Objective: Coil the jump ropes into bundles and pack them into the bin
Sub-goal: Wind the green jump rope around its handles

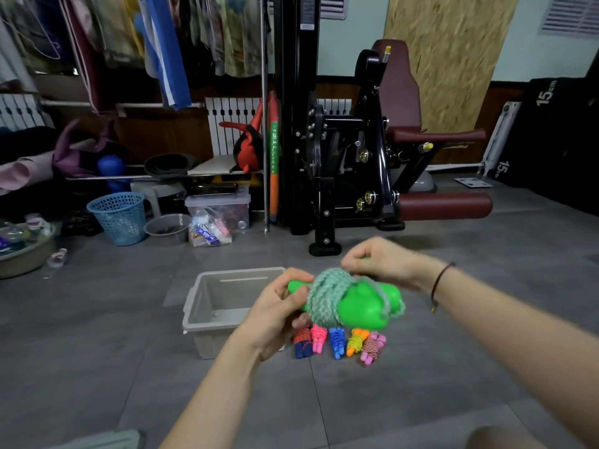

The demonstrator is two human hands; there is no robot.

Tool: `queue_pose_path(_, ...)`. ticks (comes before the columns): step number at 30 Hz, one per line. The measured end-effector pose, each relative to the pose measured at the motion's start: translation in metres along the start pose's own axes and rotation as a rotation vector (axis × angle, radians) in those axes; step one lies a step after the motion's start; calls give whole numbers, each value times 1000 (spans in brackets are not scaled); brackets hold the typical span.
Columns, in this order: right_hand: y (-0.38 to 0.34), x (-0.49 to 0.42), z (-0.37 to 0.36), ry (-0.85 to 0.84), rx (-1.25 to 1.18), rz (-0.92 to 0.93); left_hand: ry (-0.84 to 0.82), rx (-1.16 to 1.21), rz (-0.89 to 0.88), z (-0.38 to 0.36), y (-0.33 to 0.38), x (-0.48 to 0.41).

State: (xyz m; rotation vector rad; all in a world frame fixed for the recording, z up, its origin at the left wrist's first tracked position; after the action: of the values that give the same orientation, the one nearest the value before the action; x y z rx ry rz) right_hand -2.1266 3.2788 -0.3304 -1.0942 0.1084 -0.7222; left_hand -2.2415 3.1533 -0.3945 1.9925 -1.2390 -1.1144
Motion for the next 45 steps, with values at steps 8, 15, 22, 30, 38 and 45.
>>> queue_pose_path(8,79,4,-105,360,-892,-103,611,-50,-123,27,-8,-14)
queue_pose_path(15,59,41,-101,792,100,182,405,-1068,-141,22,-7,-14)
queue_pose_path(22,7,71,-76,757,994,489,29,-1216,-76,-1,-15,-16)
queue_pose_path(30,20,49,-51,626,187,214,-41,-942,-59,-15,-29,-16)
queue_pose_path(38,38,36,-60,627,-835,-25,411,-458,-183,-14,-24,-13)
queue_pose_path(45,23,34,-59,637,-940,-30,232,-444,-154,-21,-6,-15)
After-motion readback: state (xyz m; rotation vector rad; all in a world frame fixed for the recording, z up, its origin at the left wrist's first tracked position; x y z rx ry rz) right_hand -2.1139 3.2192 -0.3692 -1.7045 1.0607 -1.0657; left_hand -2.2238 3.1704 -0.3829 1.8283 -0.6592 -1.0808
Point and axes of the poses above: each hand's wrist, its own x-axis away from the middle knuckle, its own z-axis out of the back of the hand, y = z × x, the point moved 5 cm from there along -x, towards the middle knuckle, and after that the axes turned 11 degrees about -z, right-handed, at the moved point
